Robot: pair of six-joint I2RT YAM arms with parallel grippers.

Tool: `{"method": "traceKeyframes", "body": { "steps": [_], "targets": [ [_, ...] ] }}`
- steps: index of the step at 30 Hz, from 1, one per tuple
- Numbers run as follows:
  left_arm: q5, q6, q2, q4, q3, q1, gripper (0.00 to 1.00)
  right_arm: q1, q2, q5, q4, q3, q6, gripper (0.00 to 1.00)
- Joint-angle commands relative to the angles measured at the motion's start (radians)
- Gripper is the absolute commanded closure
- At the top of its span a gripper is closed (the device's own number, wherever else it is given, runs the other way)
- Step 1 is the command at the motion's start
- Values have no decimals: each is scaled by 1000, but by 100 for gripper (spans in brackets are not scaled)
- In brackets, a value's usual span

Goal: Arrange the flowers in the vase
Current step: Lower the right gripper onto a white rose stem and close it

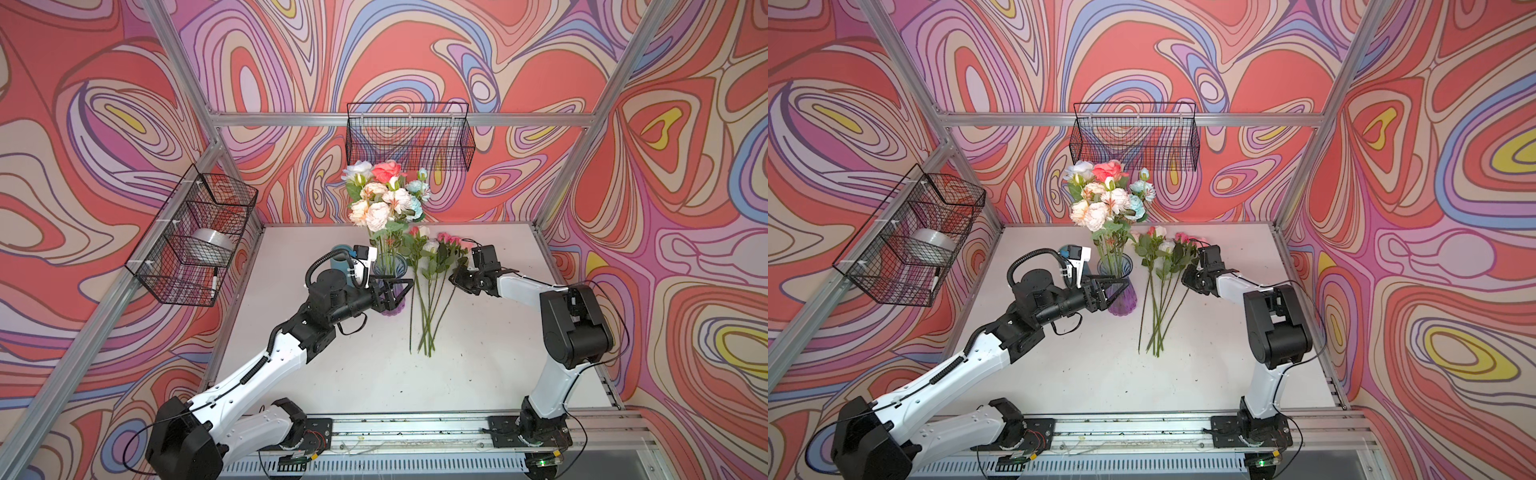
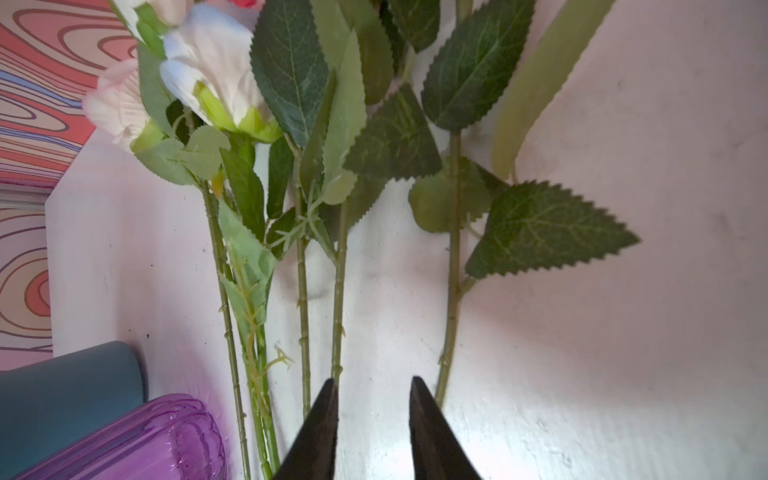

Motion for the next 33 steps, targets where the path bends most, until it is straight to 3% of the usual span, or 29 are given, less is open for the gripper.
{"method": "traceKeyframes", "body": {
  "steps": [1, 5, 11, 18, 33],
  "targets": [
    [13, -2, -3, 20, 32, -7, 18, 6, 33, -48, 40, 34, 18, 71],
    [8, 2, -2, 16, 32, -7, 18, 11, 49, -25, 47, 29, 33, 77],
    [-7, 16, -6, -7, 38, -7, 16, 31, -1, -5, 94, 5, 40, 78],
    [-13, 23, -9, -14, 40, -7, 16, 204, 33, 209, -64, 138, -100, 80],
    [-18, 29, -12, -21, 42, -7, 16, 254, 150, 301, -198, 244, -70, 74]
  ]
}}
